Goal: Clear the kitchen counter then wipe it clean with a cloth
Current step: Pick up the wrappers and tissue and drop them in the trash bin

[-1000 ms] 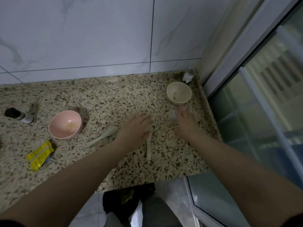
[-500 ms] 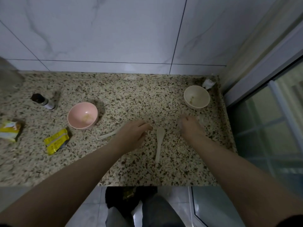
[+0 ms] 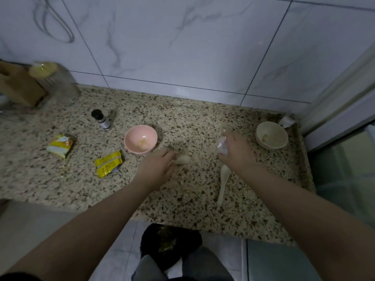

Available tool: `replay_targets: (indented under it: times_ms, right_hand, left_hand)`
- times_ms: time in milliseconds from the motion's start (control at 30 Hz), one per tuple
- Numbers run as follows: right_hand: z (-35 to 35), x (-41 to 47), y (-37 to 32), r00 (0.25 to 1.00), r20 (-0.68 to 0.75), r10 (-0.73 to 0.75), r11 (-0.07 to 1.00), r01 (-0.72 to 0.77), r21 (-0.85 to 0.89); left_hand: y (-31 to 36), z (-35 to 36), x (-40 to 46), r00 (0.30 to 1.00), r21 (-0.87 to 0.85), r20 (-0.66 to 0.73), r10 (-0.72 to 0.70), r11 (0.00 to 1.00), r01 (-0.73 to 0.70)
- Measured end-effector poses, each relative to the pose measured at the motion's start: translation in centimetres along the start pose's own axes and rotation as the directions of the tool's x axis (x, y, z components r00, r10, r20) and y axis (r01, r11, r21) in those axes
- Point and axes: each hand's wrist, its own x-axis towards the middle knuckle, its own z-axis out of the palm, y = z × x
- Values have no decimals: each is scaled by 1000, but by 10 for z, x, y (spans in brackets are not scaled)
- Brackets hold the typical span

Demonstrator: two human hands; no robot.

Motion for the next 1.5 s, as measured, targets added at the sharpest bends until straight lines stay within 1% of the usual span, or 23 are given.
replay_targets:
  times_ms: [100,167,200,300,333,400,433,500,567,633,700,733,800,900,933,1000,1100,1133,1167,1233,1300,1400,1500]
  right_hand:
    - [11,-8,-47,995,19,-97,995,96,13]
    - [24,-18,-77,986,29,-163,986,164,-28]
    - [30,-23,-90,981,41,-189,980,191,-52]
    - [53,-37,-127,961,115,-251,960,262,-102]
    - [62,-41,-139,953,143,-268,952,284,-111]
    - [79,-47,-158,940,173,-293,940,316,-128]
    - [91,-50,-171,941,172,-290,942,312,-121]
    - [100,-55,-177,937,188,-295,947,313,-75]
    - [107,-57,-187,944,183,-275,957,287,-40]
    - [109,-62,-193,969,110,-219,975,215,51]
    - [107,-65,-193,994,73,-84,993,77,94]
    - [107,-66,-193,995,95,-8,997,1,72]
    - [107,-66,-191,973,202,109,994,-109,-13]
    - [112,-72,-197,901,343,265,964,-255,-75]
    - [115,-74,-200,886,351,303,952,-295,-78]
    - [123,-78,-207,880,306,364,931,-353,-91]
    - [132,-79,-214,890,220,399,914,-367,-174]
    - [134,-78,-216,886,212,412,909,-383,-165]
    - [135,-78,-216,876,217,431,902,-417,-112]
    - [136,-78,-216,848,237,475,860,-504,78]
    - [136,-79,-215,843,223,490,815,-534,226]
    - [132,-85,-212,852,181,492,791,-524,316]
    - [126,-96,-208,864,183,469,772,-502,391]
  left_hand:
    - [-38,-13,-26,970,80,-40,-240,967,243]
    - [-64,-22,-41,917,97,-40,-398,912,400]
    - [-77,-25,-49,891,115,-29,-453,884,453]
    - [-118,-31,-72,858,257,55,-511,837,482]
    - [-132,-31,-80,845,267,89,-527,830,490]
    - [-154,-30,-89,816,230,132,-563,818,528]
    - [-167,-29,-96,814,206,152,-560,824,529]
    - [-173,-26,-100,848,197,157,-507,857,476]
    - [-184,-24,-105,877,204,179,-446,889,410]
    - [-192,-21,-110,883,209,215,-418,902,377]
    - [-194,-18,-115,899,218,211,-383,915,338]
    - [-197,-18,-116,911,228,197,-363,921,317]
    - [-201,-17,-117,929,249,185,-321,930,271]
    - [-205,-18,-114,934,241,201,-294,939,244]
    - [-205,-19,-113,929,230,220,-297,941,247]
    - [-206,-20,-112,921,223,250,-300,943,247]
    - [-210,-22,-111,933,169,241,-266,958,230]
    - [-211,-23,-112,939,136,229,-255,964,229]
    - [-211,-24,-112,944,107,215,-250,967,231]
    - [-211,-25,-113,946,58,182,-267,964,261]
    - [-208,-25,-115,939,11,160,-306,951,308]
    - [-201,-27,-121,921,-57,146,-362,926,373]
    - [-186,-30,-128,892,-165,138,-431,878,450]
